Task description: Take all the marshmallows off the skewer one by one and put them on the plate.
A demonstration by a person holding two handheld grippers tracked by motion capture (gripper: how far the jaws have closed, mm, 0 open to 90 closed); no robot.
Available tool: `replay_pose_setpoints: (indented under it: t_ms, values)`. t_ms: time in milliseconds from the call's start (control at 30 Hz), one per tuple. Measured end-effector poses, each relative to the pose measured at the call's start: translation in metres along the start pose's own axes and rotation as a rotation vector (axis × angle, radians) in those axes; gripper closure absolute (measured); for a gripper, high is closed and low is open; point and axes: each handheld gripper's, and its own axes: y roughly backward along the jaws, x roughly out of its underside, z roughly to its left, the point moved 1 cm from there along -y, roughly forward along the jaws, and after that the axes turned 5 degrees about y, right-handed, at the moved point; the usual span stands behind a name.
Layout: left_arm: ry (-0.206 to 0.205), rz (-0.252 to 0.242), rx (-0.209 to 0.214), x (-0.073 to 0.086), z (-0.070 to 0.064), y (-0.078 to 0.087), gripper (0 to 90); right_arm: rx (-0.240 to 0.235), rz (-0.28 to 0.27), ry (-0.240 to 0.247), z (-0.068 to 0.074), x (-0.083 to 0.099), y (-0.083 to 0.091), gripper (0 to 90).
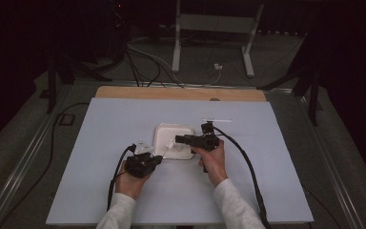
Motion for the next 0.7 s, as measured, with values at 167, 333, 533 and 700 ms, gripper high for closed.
replay_pose_setpoints:
  t_ms: [167,333,533,700]
  values:
    - [0.012,-0.030,-0.011,-0.001,0.000,0.003,90.0,-0.058,0.018,-0.003,0.010,0.006,-0.008,42.9]
    - [0.017,-0.055,-0.012,-0.003,-0.001,0.004,90.0,-0.087,0.039,-0.006,0.014,0.012,-0.016,47.1]
    - [0.026,-0.080,-0.003,-0.005,-0.006,0.004,90.0,-0.121,0.037,-0.036,0.016,0.016,-0.023,56.9]
    - [0.029,-0.092,0.002,-0.006,-0.009,0.004,90.0,-0.154,0.036,-0.051,0.018,0.017,-0.026,72.5]
